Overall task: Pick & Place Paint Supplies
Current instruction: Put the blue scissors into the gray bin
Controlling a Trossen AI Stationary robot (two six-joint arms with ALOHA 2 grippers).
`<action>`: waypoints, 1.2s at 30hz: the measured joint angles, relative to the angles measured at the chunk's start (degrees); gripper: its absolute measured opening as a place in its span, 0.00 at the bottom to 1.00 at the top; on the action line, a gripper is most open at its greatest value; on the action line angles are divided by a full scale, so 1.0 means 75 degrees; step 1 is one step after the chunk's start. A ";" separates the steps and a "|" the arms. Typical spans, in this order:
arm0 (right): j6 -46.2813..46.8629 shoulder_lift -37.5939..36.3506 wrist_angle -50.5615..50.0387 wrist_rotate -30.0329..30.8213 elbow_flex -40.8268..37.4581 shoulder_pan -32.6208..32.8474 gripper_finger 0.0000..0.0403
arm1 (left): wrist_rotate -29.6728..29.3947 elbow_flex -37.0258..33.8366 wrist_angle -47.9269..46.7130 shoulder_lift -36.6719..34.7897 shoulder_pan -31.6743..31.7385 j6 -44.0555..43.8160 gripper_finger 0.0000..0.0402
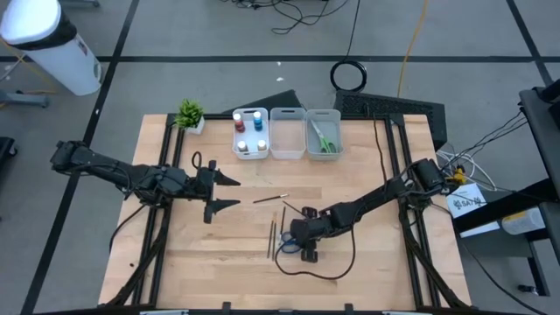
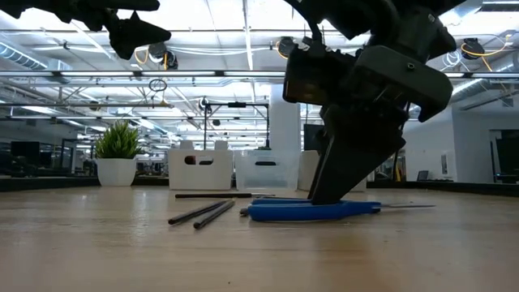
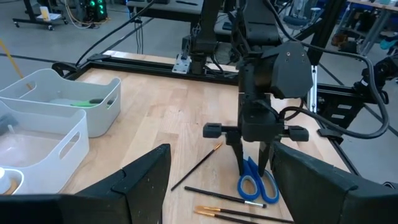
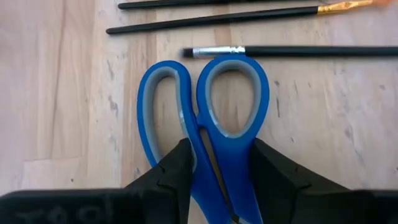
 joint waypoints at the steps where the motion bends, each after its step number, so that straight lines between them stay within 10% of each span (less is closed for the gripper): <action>1: 0.0006 0.0001 0.0083 0.0000 -0.0007 0.0000 0.30 | -0.0002 0.0000 0.0000 0.0003 0.0000 0.0000 0.71; 8: -0.0001 -0.0569 0.0826 0.0165 -0.0013 0.0022 0.27 | 0.0000 0.0000 0.0002 0.0003 0.0002 0.0000 0.71; 14: -0.0351 -0.1218 0.0662 0.0402 -0.0037 0.0028 0.00 | 0.0000 0.0000 0.0002 0.0003 0.0000 -0.0003 0.71; 26: -0.0657 -0.1426 0.1740 0.0715 -0.0016 0.0200 0.02 | 0.0000 0.0002 0.0006 0.0003 0.0003 -0.0297 0.71; 36: -0.0466 -0.1807 -0.0163 0.0201 -0.0036 0.1174 0.00 | -0.0003 0.0009 0.0226 0.0697 0.0003 -0.0664 0.71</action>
